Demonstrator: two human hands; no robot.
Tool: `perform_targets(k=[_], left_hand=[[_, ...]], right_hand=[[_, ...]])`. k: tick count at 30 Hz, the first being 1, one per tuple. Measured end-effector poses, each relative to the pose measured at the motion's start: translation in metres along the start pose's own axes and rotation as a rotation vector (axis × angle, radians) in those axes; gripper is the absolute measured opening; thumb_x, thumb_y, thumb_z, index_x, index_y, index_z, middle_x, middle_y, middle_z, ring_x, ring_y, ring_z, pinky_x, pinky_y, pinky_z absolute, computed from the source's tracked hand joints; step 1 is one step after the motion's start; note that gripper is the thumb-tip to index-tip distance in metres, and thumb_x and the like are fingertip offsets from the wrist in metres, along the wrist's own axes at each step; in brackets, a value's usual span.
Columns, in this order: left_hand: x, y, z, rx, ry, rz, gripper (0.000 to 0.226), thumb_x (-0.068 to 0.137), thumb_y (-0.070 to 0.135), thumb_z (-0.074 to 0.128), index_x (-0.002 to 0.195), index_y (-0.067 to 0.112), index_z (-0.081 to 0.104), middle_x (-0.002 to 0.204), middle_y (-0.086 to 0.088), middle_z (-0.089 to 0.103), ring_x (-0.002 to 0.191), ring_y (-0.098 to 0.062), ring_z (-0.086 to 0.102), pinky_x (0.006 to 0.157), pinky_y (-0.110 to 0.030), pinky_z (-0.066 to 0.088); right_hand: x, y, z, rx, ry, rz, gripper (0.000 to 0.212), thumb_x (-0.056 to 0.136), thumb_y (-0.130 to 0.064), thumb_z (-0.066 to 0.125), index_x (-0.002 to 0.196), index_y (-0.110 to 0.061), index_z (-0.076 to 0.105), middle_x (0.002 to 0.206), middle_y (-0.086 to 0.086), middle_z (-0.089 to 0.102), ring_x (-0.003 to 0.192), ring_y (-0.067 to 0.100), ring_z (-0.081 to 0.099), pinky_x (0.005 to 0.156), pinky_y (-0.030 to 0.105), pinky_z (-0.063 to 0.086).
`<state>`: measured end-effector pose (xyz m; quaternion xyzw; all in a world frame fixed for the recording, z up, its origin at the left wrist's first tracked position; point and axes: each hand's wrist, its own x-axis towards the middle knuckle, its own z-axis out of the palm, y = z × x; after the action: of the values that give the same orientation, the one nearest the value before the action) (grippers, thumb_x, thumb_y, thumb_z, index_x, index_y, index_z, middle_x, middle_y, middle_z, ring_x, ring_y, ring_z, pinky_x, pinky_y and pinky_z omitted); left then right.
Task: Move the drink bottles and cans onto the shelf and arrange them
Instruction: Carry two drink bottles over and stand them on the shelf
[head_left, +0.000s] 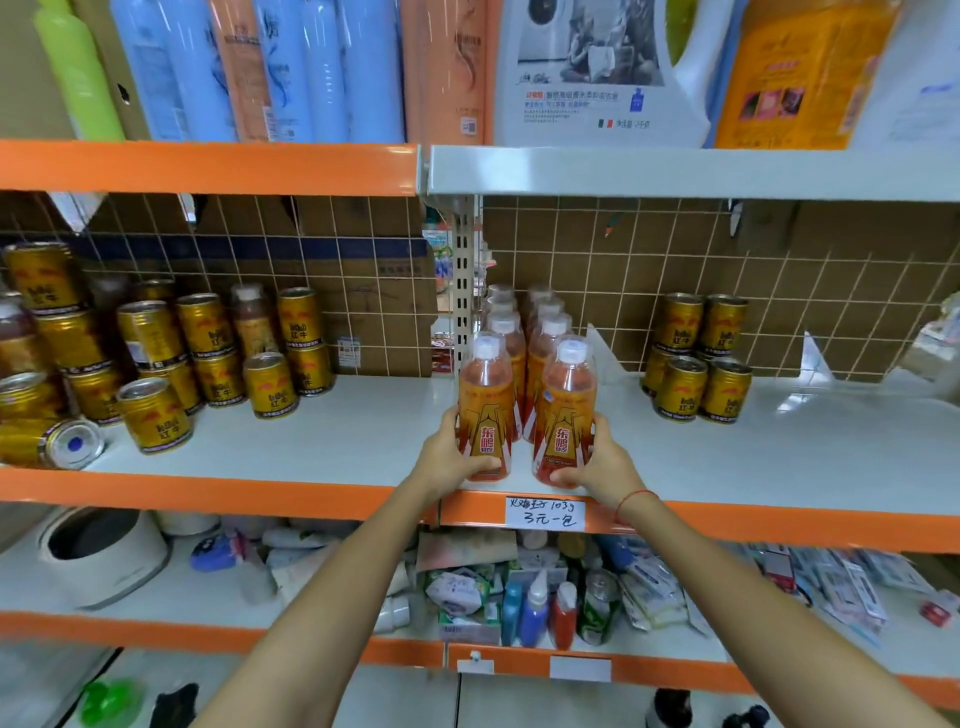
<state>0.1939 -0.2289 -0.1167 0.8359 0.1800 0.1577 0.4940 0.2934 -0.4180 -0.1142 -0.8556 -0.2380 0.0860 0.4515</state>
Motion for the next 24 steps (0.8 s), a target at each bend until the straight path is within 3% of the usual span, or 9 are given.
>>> perform_targets(k=[9, 16, 24], left_hand=[[0.006, -0.012, 0.001, -0.086, 0.005, 0.029, 0.085, 0.075, 0.010, 0.079, 0.144, 0.020, 0.030, 0.136, -0.006, 0.052, 0.129, -0.021, 0.046, 0.105, -0.035, 0.040], [0.014, -0.013, 0.009, -0.113, -0.013, 0.031, 0.086, 0.072, 0.012, 0.081, 0.142, 0.021, 0.032, 0.132, -0.006, 0.056, 0.121, -0.021, 0.054, 0.104, -0.042, 0.044], [0.021, -0.009, 0.015, -0.122, -0.062, 0.043, 0.082, 0.078, 0.009, 0.076, 0.143, 0.025, 0.028, 0.132, -0.002, 0.055, 0.120, -0.017, 0.054, 0.098, -0.032, 0.045]], right_hand=[[0.004, 0.005, 0.006, 0.000, 0.064, -0.039, 0.089, 0.066, -0.015, 0.083, 0.136, -0.022, 0.028, 0.119, 0.004, 0.061, 0.099, 0.025, 0.063, 0.088, 0.045, 0.053], [0.010, 0.002, 0.010, 0.019, 0.049, -0.051, 0.087, 0.067, -0.014, 0.083, 0.136, -0.021, 0.030, 0.123, 0.005, 0.060, 0.110, 0.023, 0.060, 0.098, 0.039, 0.048], [0.016, 0.002, 0.009, 0.019, 0.031, -0.054, 0.086, 0.067, -0.013, 0.083, 0.136, -0.020, 0.030, 0.126, 0.005, 0.058, 0.114, 0.023, 0.057, 0.100, 0.037, 0.046]])
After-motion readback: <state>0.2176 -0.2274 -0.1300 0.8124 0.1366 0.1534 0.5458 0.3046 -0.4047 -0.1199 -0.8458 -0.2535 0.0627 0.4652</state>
